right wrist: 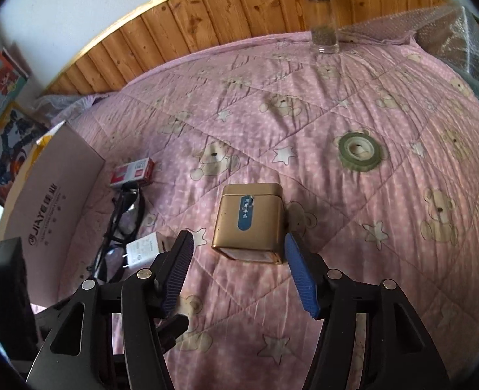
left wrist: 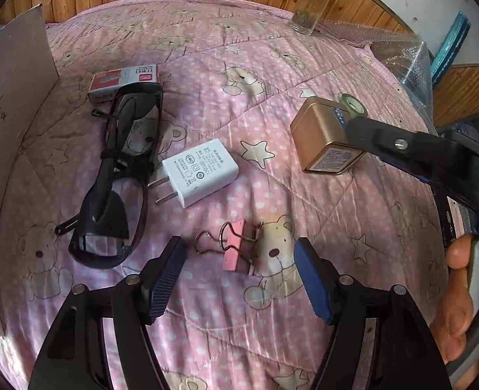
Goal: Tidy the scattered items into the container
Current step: 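Grasp the pink binder clip with the left tool while the right tool grasps the gold tin, then carry the clip with the left tool while the right tool carries the tin over the box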
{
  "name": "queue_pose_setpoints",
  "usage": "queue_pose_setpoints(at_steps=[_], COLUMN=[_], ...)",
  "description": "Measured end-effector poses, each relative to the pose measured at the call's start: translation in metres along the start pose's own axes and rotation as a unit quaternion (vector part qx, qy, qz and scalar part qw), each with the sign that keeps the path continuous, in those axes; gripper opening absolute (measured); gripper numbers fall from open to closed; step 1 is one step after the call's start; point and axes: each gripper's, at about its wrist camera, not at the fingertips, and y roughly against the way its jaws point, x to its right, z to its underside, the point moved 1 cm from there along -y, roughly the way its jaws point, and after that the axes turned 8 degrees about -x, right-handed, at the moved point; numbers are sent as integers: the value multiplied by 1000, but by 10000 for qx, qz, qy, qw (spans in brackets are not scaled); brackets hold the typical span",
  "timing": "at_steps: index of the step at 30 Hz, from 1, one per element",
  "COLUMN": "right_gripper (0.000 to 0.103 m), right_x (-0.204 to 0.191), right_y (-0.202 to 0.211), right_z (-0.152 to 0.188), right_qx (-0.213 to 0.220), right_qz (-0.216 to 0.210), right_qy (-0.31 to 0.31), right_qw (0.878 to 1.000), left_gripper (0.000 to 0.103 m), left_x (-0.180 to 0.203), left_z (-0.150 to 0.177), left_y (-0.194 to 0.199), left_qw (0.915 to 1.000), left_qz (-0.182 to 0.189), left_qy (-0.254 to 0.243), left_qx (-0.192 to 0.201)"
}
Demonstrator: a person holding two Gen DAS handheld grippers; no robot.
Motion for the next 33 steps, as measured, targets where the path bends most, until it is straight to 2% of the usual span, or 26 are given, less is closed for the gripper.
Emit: queue_pose_setpoints(at_steps=[3, 4, 5, 6, 8, 10, 11, 17, 28, 30, 33], right_gripper=[62, 62, 62, 62, 54, 53, 53, 53, 53, 53, 53], right_x=[0, 4, 8, 13, 20, 23, 24, 26, 22, 19, 16], right_y=[-22, -27, -29, -31, -31, -29, -28, -21, 4, 4, 4], right_z=[-4, -4, -3, -3, -2, -2, -1, 1, 21, 28, 38], right_qx=[-127, -148, -144, -127, -50, -1, 25, 141, 272, 241, 202], right_qz=[278, 242, 151, 62, -28, -109, -137, -220, -258, -272, -282], right_qy=[129, 81, 4, -78, -196, -250, -285, -531, -739, -744, -770], right_qw=[9994, 9996, 9998, 9999, 9998, 9996, 9995, 9982, 9966, 9966, 9964], left_gripper=[74, 71, 55, 47, 44, 41, 22, 22, 22, 22, 22], left_x=[11, 15, 17, 17, 11, 4, 1, -5, -8, -8, -11], left_z=[-1, 1, 3, 3, 3, 3, 2, 1, 20, 29, 45], left_y=[-5, -6, -7, -7, -5, -3, -2, 2, 28, 26, 19], left_qw=[9989, 9974, 9953, 9936, 9943, 9951, 9954, 9967, 9947, 9936, 9929], left_qz=[-221, -369, -544, -628, -440, -266, -204, 31, 157, -76, -9], left_qy=[-396, -589, -754, -867, -864, -826, -811, -734, -887, -1038, -1178], left_qx=[131, 180, 269, 357, 443, 476, 464, 332, 496, 428, 144])
